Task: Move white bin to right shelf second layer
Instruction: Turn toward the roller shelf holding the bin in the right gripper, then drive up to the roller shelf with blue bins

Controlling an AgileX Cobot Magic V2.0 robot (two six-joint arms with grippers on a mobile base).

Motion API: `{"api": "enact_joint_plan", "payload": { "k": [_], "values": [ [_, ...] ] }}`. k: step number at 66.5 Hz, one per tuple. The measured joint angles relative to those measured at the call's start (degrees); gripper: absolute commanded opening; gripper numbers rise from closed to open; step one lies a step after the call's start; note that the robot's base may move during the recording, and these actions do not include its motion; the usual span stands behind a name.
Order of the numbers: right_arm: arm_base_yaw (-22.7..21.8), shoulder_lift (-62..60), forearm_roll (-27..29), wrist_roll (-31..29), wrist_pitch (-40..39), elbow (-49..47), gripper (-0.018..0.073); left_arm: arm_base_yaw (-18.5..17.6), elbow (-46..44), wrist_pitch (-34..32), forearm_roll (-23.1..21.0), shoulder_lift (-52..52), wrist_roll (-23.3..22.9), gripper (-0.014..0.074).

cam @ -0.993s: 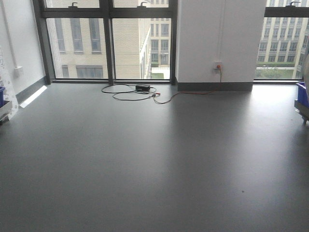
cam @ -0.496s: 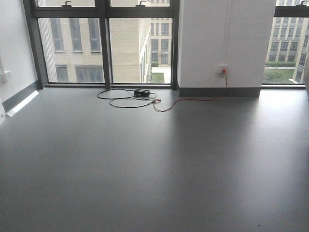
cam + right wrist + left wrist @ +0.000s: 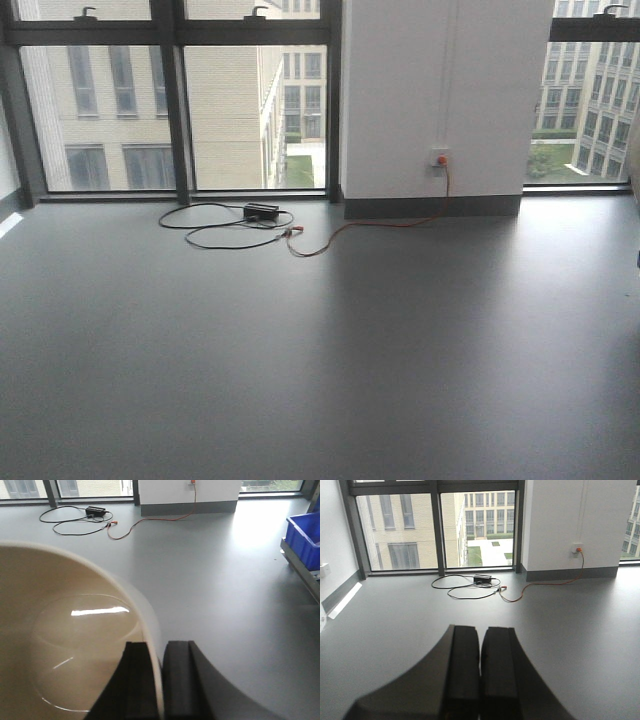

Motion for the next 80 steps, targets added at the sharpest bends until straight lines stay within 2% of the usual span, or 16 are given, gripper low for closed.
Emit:
{"api": "enact_joint_plan", "payload": {
  "k": [80],
  "values": [
    [0.0, 0.0, 0.0, 0.0, 0.0, 0.0, 0.0048, 0.0, 0.0, 0.0, 0.0, 0.0, 0.0, 0.0085]
  ]
}}
